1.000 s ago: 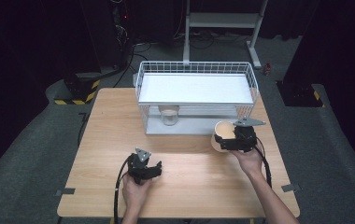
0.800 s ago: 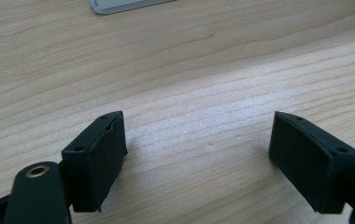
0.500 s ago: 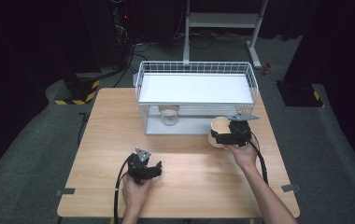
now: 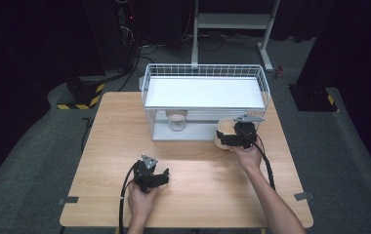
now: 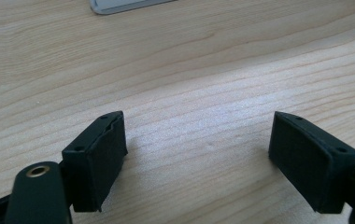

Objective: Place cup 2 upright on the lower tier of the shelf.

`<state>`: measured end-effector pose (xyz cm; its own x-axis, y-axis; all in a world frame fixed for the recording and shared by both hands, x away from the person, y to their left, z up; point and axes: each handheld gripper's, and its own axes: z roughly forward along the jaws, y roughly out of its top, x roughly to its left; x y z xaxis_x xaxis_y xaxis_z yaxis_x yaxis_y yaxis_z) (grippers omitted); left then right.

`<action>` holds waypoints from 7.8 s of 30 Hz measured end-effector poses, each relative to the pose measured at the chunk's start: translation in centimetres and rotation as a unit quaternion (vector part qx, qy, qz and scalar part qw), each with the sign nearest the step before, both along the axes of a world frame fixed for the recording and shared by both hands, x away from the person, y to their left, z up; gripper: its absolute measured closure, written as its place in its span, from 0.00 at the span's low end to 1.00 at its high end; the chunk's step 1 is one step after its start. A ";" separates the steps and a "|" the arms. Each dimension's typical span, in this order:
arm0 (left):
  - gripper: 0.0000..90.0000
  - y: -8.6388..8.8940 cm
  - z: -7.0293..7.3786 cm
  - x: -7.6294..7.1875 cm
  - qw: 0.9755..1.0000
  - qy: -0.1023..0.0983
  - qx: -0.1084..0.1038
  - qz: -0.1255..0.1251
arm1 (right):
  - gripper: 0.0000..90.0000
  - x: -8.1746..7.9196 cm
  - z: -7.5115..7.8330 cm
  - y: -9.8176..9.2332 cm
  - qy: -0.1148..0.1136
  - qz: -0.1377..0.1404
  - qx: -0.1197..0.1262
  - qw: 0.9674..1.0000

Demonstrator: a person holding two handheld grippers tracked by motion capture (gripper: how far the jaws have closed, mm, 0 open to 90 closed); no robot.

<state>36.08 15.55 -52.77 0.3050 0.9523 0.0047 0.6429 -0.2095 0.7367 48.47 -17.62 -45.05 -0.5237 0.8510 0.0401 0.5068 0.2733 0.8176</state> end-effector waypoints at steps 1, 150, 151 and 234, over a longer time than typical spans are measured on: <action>0.22 0.0 0.0 0.0 1.000 0.000 0.000 0.000 | 0.11 0.1 -0.1 0.0 0.001 -0.002 -0.001 1.000; 0.22 -0.1 0.0 0.0 1.000 -0.001 -0.001 0.003 | 0.53 1.1 -3.5 -0.9 0.009 -0.062 -0.027 0.998; 0.22 0.0 0.0 0.0 1.000 -0.001 0.000 0.002 | 0.53 1.2 -3.5 -0.9 0.010 -0.063 -0.027 0.998; 0.23 -0.1 0.0 0.0 1.000 -0.001 0.000 0.002 | 0.30 0.8 -3.5 -2.8 0.040 -0.053 0.001 0.998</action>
